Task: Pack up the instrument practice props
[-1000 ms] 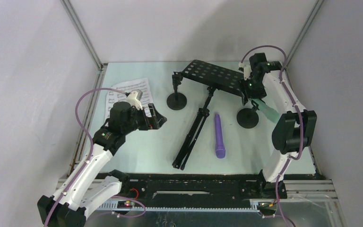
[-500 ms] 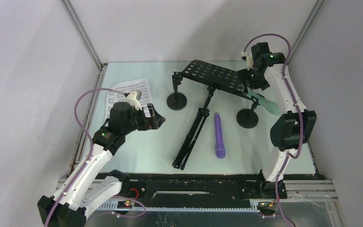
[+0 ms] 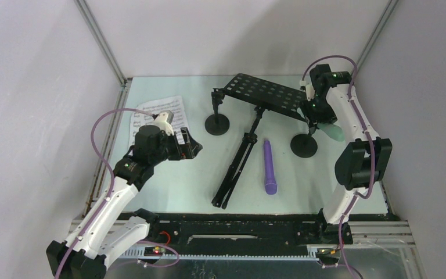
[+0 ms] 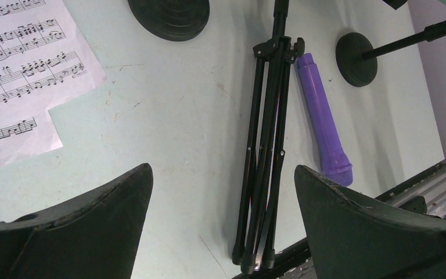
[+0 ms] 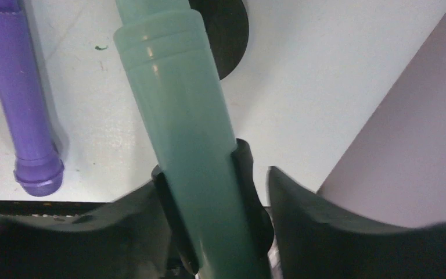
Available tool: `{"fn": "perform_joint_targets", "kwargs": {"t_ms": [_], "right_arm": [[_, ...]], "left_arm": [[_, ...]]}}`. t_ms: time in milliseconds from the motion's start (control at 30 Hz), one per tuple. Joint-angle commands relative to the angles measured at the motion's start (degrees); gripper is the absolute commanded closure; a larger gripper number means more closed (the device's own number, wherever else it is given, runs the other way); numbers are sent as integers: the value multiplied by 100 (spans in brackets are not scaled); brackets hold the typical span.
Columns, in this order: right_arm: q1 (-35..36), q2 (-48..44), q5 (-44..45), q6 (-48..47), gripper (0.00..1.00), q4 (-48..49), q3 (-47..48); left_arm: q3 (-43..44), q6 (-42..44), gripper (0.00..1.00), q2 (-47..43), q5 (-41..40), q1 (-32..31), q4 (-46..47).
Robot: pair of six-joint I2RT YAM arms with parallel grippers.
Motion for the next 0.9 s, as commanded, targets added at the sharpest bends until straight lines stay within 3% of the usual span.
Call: {"fn": "perform_joint_targets", "kwargs": {"t_ms": [0, 233, 600, 867], "right_arm": [[10, -312, -112, -1, 45, -103, 29], [184, -329, -374, 168, 98, -328, 191], [421, -679, 84, 1272, 100, -740, 445], [423, -923, -613, 1590, 100, -883, 68]], "left_arm": [[38, 103, 0, -48, 24, 51, 17], [16, 96, 0, -66, 56, 69, 19], [16, 93, 0, -44, 80, 82, 19], [19, 89, 0, 26, 97, 95, 26]]}}
